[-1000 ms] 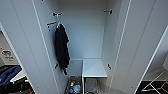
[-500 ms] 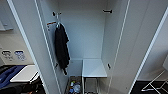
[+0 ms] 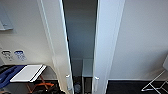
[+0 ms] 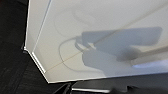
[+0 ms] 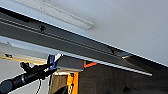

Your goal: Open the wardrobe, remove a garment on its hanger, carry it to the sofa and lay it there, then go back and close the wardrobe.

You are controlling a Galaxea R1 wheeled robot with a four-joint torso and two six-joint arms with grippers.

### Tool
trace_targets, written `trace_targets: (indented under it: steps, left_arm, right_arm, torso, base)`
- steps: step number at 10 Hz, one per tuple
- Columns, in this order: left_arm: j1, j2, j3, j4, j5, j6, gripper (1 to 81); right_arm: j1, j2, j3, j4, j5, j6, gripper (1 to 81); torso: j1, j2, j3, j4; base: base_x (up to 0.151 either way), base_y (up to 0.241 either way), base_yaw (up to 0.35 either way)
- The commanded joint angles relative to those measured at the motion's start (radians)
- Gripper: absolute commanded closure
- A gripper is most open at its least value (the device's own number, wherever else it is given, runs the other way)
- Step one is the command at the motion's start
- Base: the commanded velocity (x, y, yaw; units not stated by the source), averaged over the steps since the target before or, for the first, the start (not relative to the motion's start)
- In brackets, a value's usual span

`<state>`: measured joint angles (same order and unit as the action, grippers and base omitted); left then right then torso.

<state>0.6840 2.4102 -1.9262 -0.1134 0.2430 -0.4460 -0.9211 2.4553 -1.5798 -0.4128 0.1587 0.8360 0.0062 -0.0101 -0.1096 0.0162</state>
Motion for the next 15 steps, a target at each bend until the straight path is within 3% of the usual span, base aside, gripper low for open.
trace_targets:
  steps: [1, 4, 7, 11, 13, 15]
  left_arm:
    - [-0.027, -0.008, 0.015, 0.000, 0.024, 0.015, 1.0]
    - [0.195, 0.012, 0.010, 0.075, -0.006, 0.104, 1.0]
    - [0.424, 0.080, 0.003, 0.187, -0.154, 0.115, 1.0]
    - [0.619, 0.258, -0.240, 0.250, -0.232, 0.115, 1.0]
    - [0.679, 0.386, -0.396, 0.314, -0.232, 0.115, 1.0]
    - [0.717, 0.469, -0.510, 0.336, -0.234, 0.115, 1.0]
  right_arm:
    - [0.037, 0.020, -0.043, -0.081, -0.038, 0.000, 1.0]
    - [-0.090, 0.042, -0.209, -0.123, -0.119, -0.009, 1.0]
    - [-0.238, 0.168, -0.480, -0.169, -0.143, -0.012, 1.0]
    - [-0.397, 0.375, -0.768, -0.291, -0.252, -0.023, 1.0]
    - [-0.469, 0.490, -0.949, -0.350, -0.257, -0.026, 1.0]
    - [-0.516, 0.541, -1.014, -0.377, -0.252, -0.028, 1.0]
  torso:
    - [0.000, 0.000, 0.000, 0.000]
    - [0.000, 0.000, 0.000, 0.000]
    - [0.000, 0.000, 0.000, 0.000]
    - [0.000, 0.000, 0.000, 0.000]
    - [-0.001, 0.000, 0.001, 0.000]
    - [-0.001, 0.000, 0.001, 0.000]
  base:
    - [0.000, 0.000, 0.000]
    - [0.000, 0.000, 0.000]
    - [0.000, 0.000, 0.000]
    - [0.000, 0.000, 0.000]
    - [0.000, 0.000, 0.000]
    - [0.000, 0.000, 0.000]
